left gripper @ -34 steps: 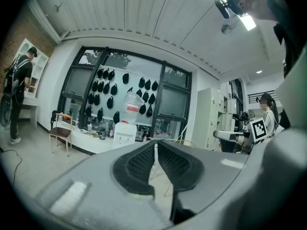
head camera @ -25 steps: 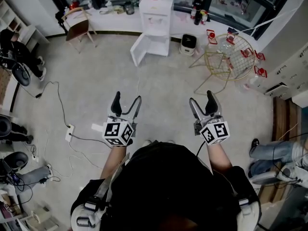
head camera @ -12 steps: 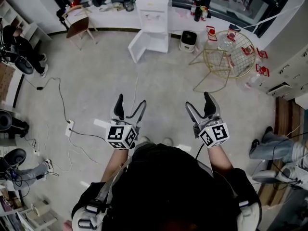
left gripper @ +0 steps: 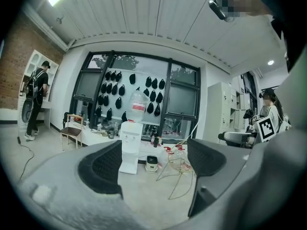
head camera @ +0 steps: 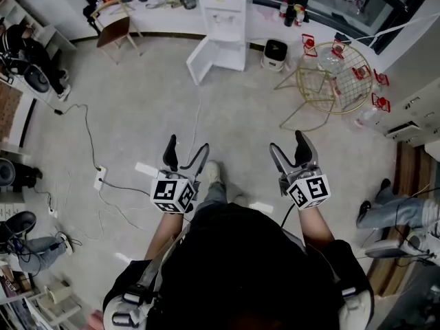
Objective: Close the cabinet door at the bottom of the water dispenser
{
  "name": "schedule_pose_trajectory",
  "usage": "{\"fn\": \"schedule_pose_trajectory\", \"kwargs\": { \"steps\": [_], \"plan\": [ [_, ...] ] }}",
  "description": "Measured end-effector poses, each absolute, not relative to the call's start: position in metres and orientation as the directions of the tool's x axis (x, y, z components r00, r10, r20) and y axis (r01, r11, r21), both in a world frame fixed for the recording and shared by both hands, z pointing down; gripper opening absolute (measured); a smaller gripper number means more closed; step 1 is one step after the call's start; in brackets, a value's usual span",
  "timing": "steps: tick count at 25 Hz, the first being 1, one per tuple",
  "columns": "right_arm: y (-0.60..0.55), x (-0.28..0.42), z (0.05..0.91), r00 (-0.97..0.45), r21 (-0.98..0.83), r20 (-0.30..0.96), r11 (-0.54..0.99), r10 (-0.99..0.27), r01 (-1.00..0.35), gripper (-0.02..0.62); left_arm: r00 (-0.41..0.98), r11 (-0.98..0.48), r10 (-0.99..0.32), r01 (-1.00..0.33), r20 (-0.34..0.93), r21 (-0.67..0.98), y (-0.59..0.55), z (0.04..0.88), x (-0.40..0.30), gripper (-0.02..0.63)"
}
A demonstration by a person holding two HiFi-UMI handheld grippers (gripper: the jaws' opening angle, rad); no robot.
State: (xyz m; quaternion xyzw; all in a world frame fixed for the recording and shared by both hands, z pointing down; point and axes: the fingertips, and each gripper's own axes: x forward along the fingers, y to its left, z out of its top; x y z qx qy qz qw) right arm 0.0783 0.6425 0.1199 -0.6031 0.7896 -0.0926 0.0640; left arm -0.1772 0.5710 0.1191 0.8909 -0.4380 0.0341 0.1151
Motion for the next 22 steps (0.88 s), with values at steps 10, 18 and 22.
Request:
{"fn": "schedule_pose_trajectory", "kwargs": {
  "steps": [10,18,22],
  "plan": [
    [0.552,0.075,0.112,-0.236,-0.186,0.005,0.231,-0.972,-0.955,0.376,0.665,-0.644,-0.739,-0.745,0.109,0.176,0.463,0.111,-0.169,0.428],
    [0.473,0.058,0.102,-0.241,-0.193,-0.002,0.237,-0.970,-0.952,0.365,0.673,-0.649,-0.729,-0.737,0.125,0.190,0.383,0.111,-0.185,0.428],
    [0.439,0.049,0.108,-0.247,-0.211,0.019,0.238,-0.969,-0.948,0.360,0.679,-0.649,-0.719,-0.732,0.145,0.207,0.350,0.118,-0.194,0.428]
  ]
}}
